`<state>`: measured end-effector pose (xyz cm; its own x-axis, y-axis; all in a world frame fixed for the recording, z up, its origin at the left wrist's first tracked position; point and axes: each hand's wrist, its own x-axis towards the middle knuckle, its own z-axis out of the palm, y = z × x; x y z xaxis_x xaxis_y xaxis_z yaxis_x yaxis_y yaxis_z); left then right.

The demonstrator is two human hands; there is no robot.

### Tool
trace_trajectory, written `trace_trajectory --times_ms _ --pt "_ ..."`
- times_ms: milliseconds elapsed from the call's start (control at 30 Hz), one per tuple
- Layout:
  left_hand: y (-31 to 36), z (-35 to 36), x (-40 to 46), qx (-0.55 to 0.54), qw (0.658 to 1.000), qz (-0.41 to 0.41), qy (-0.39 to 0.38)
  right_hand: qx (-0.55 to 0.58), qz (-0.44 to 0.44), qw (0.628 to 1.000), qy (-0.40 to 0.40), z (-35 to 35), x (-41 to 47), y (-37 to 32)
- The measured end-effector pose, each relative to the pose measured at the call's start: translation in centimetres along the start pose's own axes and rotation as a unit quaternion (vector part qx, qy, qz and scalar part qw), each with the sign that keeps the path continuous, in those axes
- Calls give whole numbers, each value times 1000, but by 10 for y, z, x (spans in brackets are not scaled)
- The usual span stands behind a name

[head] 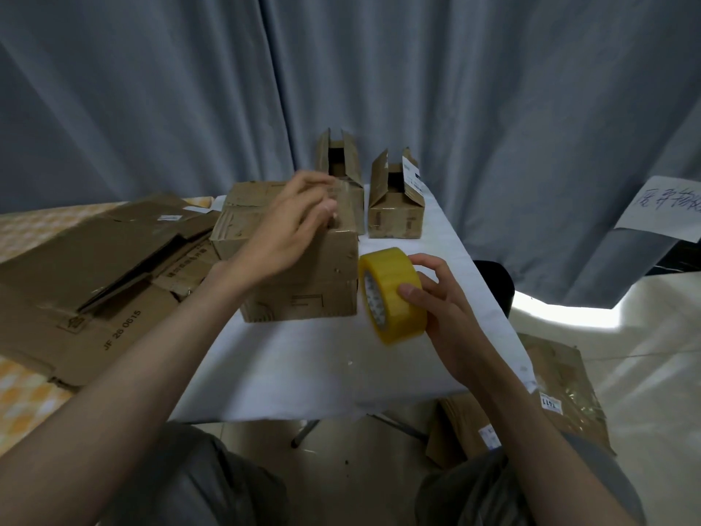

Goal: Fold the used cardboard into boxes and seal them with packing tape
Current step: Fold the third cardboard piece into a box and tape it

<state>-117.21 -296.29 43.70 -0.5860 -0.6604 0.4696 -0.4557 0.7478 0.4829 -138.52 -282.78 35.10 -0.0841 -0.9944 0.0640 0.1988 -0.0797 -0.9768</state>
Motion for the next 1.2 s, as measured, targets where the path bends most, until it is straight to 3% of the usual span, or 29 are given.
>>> trace_trajectory --times_ms 67,133,200,267,467,567,700,900,1067,1200 --pt "3 -8 -2 39 999 4 -33 -4 -8 1000 5 0 0 -2" --pt "2 -13 -4 64 991 11 -118 -9 -16 1000 10 -1 -1 -2" --pt "7 -18 -8 57 979 14 -197 -13 -22 1000 14 -2 -1 -2" --pt "14 -22 -8 54 972 8 -230 -25 -23 999 16 -3 -2 -2" --pt "45 4 4 84 984 4 -158 -64 -44 997 3 1 -5 -2" --pt "52 16 8 71 983 37 -162 -67 -53 996 2 2 -6 -3" --pt "47 26 11 68 984 3 -167 -64 -59 996 21 -2 -6 -5" --pt "48 37 13 8 999 -16 -51 -72 -72 994 28 -2 -6 -6" --pt "55 54 17 91 986 -43 -136 -94 -79 992 15 2 -5 -4" --pt "58 61 12 116 986 -48 -106 -114 -84 990 21 0 -3 -2"
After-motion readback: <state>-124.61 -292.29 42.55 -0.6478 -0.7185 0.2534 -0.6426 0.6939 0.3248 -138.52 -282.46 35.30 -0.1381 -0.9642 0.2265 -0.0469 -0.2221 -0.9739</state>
